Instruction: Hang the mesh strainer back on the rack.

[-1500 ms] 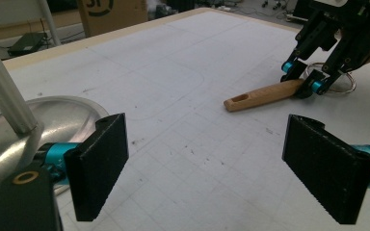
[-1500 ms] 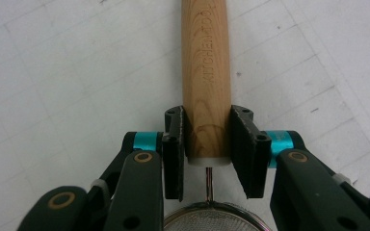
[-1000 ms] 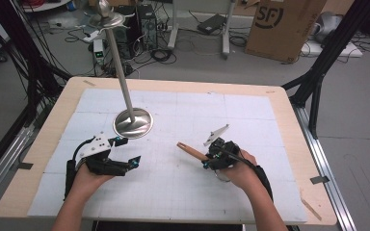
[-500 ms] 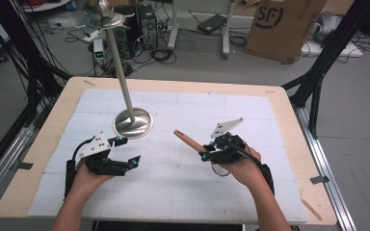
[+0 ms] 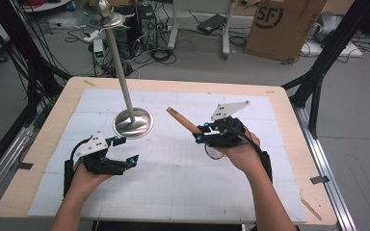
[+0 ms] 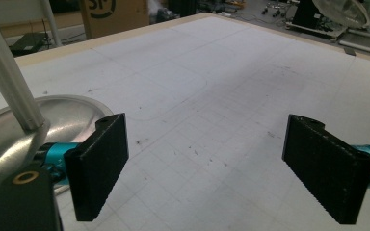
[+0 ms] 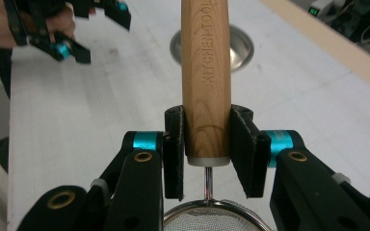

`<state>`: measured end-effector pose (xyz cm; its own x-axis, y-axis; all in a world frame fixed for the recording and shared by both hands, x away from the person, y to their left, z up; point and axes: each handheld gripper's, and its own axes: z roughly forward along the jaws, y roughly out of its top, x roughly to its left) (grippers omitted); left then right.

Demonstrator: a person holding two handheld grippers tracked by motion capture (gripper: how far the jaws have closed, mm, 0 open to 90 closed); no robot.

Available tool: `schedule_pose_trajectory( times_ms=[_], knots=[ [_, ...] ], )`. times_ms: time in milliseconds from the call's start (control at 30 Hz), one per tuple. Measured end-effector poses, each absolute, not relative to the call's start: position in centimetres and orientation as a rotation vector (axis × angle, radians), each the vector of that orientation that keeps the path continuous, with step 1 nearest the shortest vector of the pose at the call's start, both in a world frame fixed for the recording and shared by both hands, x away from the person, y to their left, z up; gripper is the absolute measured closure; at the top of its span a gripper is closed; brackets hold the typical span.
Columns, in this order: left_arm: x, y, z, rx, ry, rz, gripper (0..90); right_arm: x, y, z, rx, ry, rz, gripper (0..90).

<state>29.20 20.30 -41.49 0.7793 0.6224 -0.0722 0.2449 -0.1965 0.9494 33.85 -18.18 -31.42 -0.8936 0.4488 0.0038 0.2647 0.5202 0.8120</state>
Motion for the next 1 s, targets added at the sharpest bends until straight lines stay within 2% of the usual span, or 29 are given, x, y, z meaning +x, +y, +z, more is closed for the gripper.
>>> schedule_pose_trajectory(
  times_ms=[300, 1000],
  knots=[
    [29.2, 20.3, -41.5, 1.774, 0.669, 0.383, 16.9, 35.2, -17.9, -28.6, 0.577, 2.425, 1.472, 67.9],
    [29.1, 20.0, -41.4, 1.765, 0.642, 0.375, 17.0, 38.3, -15.0, -22.7, 0.473, 2.335, 1.547, 67.8]
  ],
)
